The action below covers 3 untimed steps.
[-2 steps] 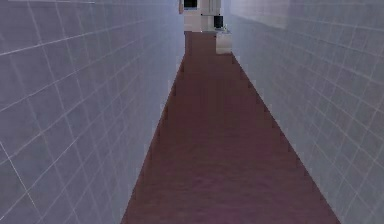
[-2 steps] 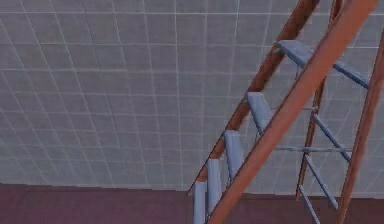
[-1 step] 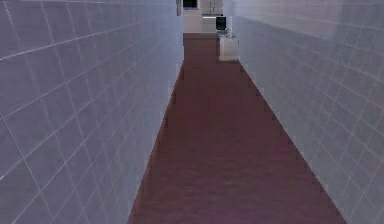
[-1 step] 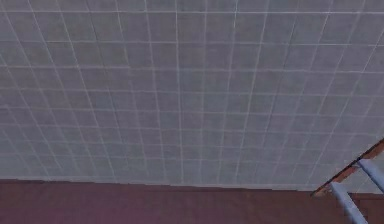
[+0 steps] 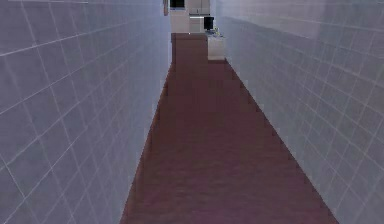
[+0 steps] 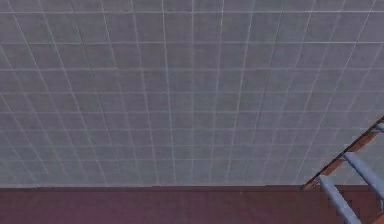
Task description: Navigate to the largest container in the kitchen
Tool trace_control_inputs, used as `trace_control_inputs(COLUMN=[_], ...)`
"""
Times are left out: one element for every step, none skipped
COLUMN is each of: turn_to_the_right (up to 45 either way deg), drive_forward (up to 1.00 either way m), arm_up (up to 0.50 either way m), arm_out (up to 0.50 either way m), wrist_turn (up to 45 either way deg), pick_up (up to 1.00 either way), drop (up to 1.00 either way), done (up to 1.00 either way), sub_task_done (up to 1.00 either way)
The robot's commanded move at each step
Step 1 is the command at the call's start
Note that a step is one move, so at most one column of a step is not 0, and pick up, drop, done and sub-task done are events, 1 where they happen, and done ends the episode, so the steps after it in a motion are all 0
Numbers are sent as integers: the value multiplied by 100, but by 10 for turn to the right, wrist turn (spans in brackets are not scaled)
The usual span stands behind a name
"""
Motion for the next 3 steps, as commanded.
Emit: trace_control_inputs(turn_to_the_right=[0, 0, 0], drive_forward=[100, 100, 100], arm_up=[0, 0, 0], arm_out=[0, 0, 0], wrist_turn=[0, 0, 0], pick_up=[0, 0, 0], drop=[0, 0, 0], done=[0, 0, 0], sub_task_done=[0, 0, 0])
